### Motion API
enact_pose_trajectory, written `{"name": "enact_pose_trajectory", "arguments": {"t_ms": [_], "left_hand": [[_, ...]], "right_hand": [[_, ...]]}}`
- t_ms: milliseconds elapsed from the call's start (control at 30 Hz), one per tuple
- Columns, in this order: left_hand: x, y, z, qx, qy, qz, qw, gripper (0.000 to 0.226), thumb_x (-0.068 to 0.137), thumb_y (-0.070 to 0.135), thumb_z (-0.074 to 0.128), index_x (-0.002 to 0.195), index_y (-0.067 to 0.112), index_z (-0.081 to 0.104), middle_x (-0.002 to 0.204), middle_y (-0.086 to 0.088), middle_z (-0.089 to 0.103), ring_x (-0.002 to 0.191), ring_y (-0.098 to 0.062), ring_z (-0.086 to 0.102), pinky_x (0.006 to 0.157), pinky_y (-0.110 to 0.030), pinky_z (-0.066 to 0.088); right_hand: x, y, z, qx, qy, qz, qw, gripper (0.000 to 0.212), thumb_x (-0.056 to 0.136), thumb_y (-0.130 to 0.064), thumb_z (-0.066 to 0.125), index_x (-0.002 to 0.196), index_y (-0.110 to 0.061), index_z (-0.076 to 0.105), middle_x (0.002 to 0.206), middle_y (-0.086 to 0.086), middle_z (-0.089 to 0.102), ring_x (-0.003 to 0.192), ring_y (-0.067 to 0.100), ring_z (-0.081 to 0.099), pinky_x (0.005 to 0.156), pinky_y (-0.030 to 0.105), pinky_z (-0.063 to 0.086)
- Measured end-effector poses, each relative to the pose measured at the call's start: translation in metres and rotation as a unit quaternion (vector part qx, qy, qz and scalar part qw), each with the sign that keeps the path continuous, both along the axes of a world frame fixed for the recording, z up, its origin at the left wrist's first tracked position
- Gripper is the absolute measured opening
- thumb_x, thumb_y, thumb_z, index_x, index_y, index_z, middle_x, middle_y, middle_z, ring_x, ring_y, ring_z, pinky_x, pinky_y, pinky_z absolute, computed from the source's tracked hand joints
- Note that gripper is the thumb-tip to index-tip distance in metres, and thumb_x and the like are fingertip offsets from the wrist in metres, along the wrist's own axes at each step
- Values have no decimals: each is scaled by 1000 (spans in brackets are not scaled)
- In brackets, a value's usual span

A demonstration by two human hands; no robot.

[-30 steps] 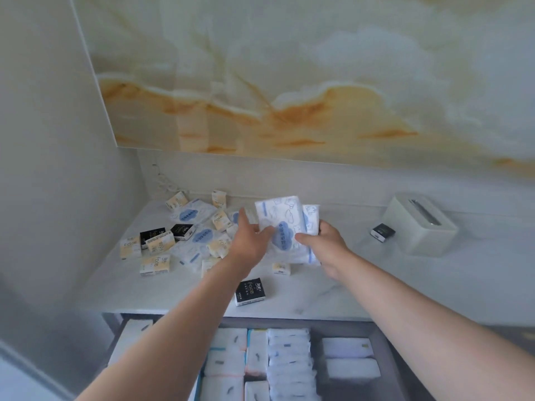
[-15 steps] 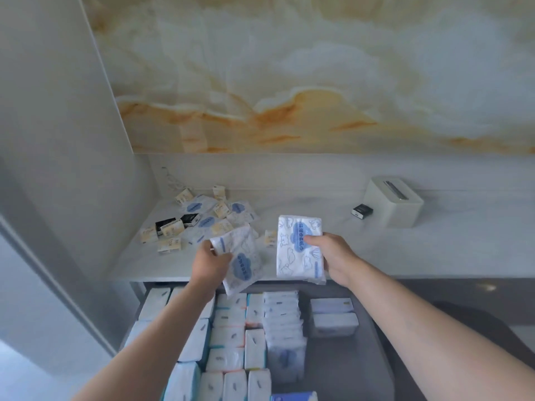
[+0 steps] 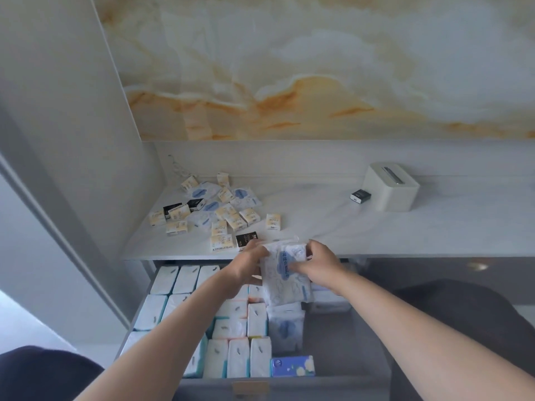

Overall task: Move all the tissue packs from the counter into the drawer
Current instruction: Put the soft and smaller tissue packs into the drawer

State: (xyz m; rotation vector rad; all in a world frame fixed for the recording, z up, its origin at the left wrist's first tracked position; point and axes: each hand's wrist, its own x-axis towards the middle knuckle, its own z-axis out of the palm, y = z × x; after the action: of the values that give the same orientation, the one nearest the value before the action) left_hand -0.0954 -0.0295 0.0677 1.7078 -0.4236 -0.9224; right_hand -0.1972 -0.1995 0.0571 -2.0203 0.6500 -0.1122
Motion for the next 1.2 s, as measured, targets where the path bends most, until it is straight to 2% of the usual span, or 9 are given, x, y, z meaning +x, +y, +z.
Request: {"name": "enact_pose_trajectory", "arguments": {"t_ms": [100, 200, 333, 433, 667, 867, 1000, 1100, 1200], "left_hand": [[-3, -4, -14, 39, -87, -23, 995, 41, 85, 16, 71, 119, 23, 49, 108, -14, 68, 99, -30, 68, 84, -47, 58], [-9, -6, -31, 82, -154, -41, 984, 32, 82, 18, 75, 107, 22, 56, 103, -15, 67, 90, -29, 67, 80, -49, 57], [-19, -11, -60, 113, -179, -98, 972, 29, 83, 21, 76, 107, 22, 60, 98, -1, 66, 81, -17, 67, 74, -36, 61], [-27, -17, -76, 148, -234, -141, 950, 34, 84, 27, 75, 112, 27, 57, 89, 8, 61, 71, -7, 59, 65, -23, 53], [-31, -16, -111, 270, -426, -280, 817, 41, 88, 39, 60, 126, 28, 49, 116, -2, 64, 102, -24, 60, 83, -35, 49], [-24, -12, -138, 284, -447, -289, 797, 35, 92, 25, 59, 126, 17, 54, 127, -4, 58, 112, -23, 58, 89, -34, 50], [-24, -15, -146, 293, -480, -297, 772, 35, 93, 24, 57, 127, 17, 54, 127, -5, 52, 110, -24, 58, 85, -34, 51], [-24, -16, -149, 286, -527, -301, 741, 35, 91, 24, 61, 125, 17, 57, 123, -5, 46, 109, -23, 52, 85, -35, 51], [-24, -14, -156, 259, -563, -296, 727, 44, 86, 22, 63, 129, 20, 51, 129, -2, 40, 116, -22, 42, 94, -33, 43]], "right_hand": [[-6, -3, -5, -34, 13, 6, 999, 65, 68, -35, 86, 116, -24, 43, 98, 3, 61, 81, 17, 61, 64, 31, 49], [-13, -7, -11, -148, 91, 95, 980, 81, 64, -47, 84, 128, -38, 34, 105, -4, 57, 90, 15, 58, 73, 31, 48], [-21, -15, -24, -233, 195, 214, 928, 48, 70, -47, 77, 111, -30, 57, 108, -8, 62, 89, 14, 57, 70, 30, 45], [-26, -18, -41, -236, 234, 252, 909, 33, 75, -41, 75, 92, -25, 53, 96, -2, 58, 82, 17, 56, 62, 31, 42], [-23, 0, -88, -294, 243, 298, 875, 19, 84, -24, 70, 94, -19, 54, 100, 9, 60, 91, 28, 61, 67, 34, 46], [-23, 15, -121, -214, 230, 222, 923, 27, 88, -19, 66, 113, -14, 60, 114, 10, 63, 97, 27, 61, 69, 28, 39], [-24, 14, -127, -205, 281, 146, 926, 25, 85, -24, 66, 107, -14, 60, 110, 9, 67, 98, 27, 65, 66, 27, 42], [-23, 14, -134, -100, 324, 88, 937, 65, 84, -21, 71, 136, -6, 36, 122, 12, 59, 87, 27, 65, 55, 31, 53], [-22, 17, -139, -25, 328, 86, 941, 59, 87, -12, 66, 138, -12, 35, 121, 9, 56, 96, 28, 63, 72, 39, 62]]}}
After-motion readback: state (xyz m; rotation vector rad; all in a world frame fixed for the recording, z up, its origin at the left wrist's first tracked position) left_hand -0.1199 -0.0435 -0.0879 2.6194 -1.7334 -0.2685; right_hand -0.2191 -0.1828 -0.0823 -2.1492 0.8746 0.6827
